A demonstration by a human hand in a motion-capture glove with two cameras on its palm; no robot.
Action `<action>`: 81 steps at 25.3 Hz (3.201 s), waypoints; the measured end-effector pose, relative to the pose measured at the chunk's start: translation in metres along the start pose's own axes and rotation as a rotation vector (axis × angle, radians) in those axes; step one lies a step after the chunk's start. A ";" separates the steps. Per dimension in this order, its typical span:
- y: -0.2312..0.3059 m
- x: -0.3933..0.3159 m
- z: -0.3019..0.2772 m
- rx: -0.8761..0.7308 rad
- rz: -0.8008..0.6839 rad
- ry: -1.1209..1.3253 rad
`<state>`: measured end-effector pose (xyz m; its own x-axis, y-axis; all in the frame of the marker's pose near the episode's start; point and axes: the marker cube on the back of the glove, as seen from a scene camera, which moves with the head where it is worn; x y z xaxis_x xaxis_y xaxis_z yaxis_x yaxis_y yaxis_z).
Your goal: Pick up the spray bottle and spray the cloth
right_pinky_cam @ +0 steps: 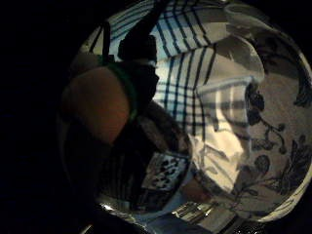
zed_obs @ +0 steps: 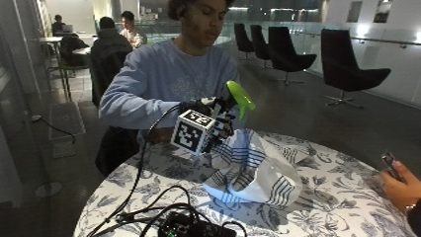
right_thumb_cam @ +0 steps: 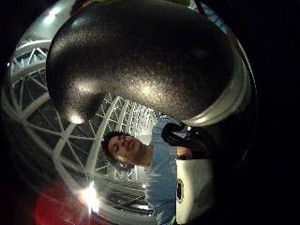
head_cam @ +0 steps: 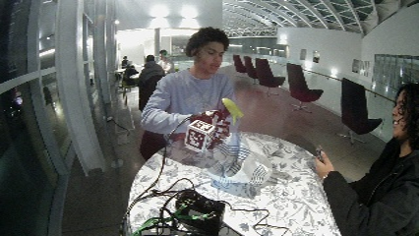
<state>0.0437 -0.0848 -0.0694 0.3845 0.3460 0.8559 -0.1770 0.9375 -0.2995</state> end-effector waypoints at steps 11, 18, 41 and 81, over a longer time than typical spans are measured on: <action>0.009 -0.008 -0.007 -0.071 0.121 -0.040; 0.011 -0.012 -0.002 -0.106 0.154 -0.034; 0.021 -0.006 0.004 -0.127 0.216 -0.043; -0.036 -0.079 0.093 -0.169 -0.576 -0.079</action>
<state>-0.0645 -0.1489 -0.0875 0.3063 -0.2170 0.9268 0.1884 0.9682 0.1644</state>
